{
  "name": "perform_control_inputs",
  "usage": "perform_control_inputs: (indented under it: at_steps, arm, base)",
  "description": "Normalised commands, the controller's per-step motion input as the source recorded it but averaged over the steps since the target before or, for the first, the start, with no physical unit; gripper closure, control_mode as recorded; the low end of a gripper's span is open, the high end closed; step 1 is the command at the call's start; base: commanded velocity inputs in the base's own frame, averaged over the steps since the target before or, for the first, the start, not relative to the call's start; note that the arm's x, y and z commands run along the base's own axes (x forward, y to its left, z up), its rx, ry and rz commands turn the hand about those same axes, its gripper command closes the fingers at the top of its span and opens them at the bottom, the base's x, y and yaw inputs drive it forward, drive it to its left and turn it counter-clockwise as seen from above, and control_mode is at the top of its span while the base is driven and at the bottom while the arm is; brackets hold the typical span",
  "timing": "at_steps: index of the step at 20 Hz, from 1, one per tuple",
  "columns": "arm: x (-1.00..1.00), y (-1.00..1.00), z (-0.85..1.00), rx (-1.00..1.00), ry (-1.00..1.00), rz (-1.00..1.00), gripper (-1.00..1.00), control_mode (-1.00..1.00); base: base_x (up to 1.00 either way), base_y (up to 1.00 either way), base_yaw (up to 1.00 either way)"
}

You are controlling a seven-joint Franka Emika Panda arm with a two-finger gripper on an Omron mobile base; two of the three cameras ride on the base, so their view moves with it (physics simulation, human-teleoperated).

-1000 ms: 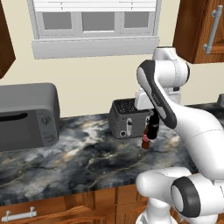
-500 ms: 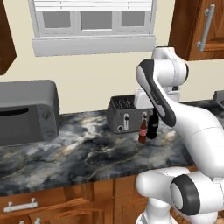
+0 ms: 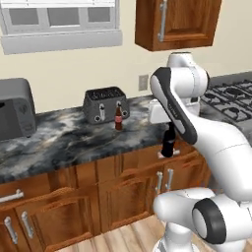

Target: Move the drinks to the dining counter.

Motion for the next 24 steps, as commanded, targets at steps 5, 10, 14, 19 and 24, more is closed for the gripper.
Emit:
perform_control_inputs:
  at_steps: [5, 10, 14, 19, 24]
  arm:
    - [0.0, 0.0, 0.0, 0.0, 0.0, 0.0, 1.0, 1.0]
    - [0.0, 0.0, 0.0, 0.0, 0.0, 0.0, 1.0, 1.0]
    - [0.0, 0.0, 0.0, 0.0, 0.0, 0.0, 1.0, 1.0]
    - [0.0, 0.0, 0.0, 0.0, 0.0, 0.0, 1.0, 1.0]
    - [0.0, 0.0, 0.0, 0.0, 0.0, 0.0, 1.0, 1.0]
  base:
    - [-1.0, 0.0, -0.71]
    - [-0.82, 0.09, -0.85]
    - [-0.7, 0.17, -0.9]
    - [-0.54, 0.15, -0.94]
    - [-0.3, 0.14, -0.98]
